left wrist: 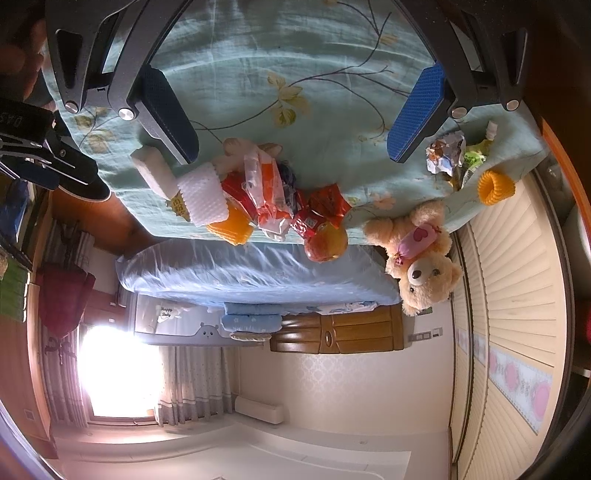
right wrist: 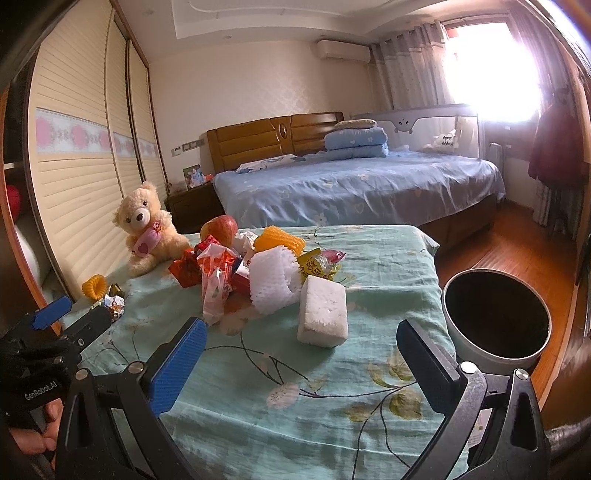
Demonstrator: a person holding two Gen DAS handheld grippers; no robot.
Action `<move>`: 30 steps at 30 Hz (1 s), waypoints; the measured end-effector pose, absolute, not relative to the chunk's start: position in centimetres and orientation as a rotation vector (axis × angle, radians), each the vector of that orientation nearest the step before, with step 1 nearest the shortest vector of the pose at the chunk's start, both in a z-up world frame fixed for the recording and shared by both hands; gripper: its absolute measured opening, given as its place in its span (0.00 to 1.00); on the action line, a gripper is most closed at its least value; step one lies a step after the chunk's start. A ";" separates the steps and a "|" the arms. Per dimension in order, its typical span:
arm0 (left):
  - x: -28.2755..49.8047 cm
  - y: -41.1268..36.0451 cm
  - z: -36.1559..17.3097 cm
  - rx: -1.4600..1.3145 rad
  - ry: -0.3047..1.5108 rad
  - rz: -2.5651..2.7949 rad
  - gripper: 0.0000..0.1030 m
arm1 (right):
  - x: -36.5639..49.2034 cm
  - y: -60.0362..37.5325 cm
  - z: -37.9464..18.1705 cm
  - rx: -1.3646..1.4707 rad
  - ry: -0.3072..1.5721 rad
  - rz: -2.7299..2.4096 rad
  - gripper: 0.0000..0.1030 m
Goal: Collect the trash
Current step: 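Move both tools toward the trash items on the bed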
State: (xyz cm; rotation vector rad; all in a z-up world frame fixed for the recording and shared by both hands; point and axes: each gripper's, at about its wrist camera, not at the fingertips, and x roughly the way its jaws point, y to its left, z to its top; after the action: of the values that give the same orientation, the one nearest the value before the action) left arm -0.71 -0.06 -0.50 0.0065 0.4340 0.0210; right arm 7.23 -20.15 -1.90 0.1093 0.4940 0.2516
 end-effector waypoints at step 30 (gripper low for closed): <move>1.0 -0.1 -1.3 0.002 0.483 0.001 0.99 | 8.4 -20.8 -2.8 0.134 0.543 0.251 1.00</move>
State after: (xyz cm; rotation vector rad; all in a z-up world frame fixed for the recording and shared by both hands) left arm 0.99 -0.14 -1.32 0.0019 0.4830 0.0006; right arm 8.41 -20.78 -2.84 0.1340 0.5426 0.2508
